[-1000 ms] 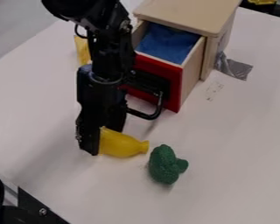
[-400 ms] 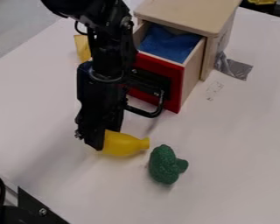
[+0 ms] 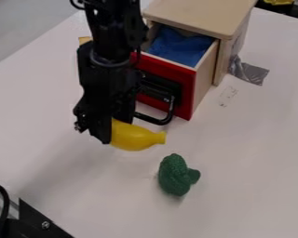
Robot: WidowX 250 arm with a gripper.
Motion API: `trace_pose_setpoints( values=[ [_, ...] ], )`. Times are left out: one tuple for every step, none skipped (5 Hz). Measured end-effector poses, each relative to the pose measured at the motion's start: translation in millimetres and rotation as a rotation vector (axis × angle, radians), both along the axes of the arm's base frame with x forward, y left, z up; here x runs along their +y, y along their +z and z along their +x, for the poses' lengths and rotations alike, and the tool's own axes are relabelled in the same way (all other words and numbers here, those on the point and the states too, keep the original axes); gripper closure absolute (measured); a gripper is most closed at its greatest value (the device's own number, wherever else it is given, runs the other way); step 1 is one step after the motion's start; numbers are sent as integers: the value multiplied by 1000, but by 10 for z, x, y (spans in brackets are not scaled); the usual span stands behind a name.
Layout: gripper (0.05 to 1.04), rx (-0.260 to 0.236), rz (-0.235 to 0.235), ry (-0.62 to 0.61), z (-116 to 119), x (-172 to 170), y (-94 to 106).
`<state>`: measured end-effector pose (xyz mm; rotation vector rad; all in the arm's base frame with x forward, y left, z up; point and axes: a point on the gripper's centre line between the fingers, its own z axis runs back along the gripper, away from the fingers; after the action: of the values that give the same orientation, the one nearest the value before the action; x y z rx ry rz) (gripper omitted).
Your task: Place the yellow banana inside the drawer
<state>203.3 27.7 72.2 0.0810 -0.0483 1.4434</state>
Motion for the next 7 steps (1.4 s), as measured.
trace_pose_setpoints(
  values=[
    [575, -52, -23, -54, -52, -50, 264],
    [575, -66, -73, -121, 48, -137, 493],
    [575, -6, -107, -280, 397, -276, 622],
    [575, 23, -115, -321, 782, -323, 630],
    [575, 37, -108, -326, 1078, -310, 524],
    [575, 32, -98, -320, 1283, -286, 456],
    [575, 22, -86, -289, 1429, -201, 415]
  ],
)
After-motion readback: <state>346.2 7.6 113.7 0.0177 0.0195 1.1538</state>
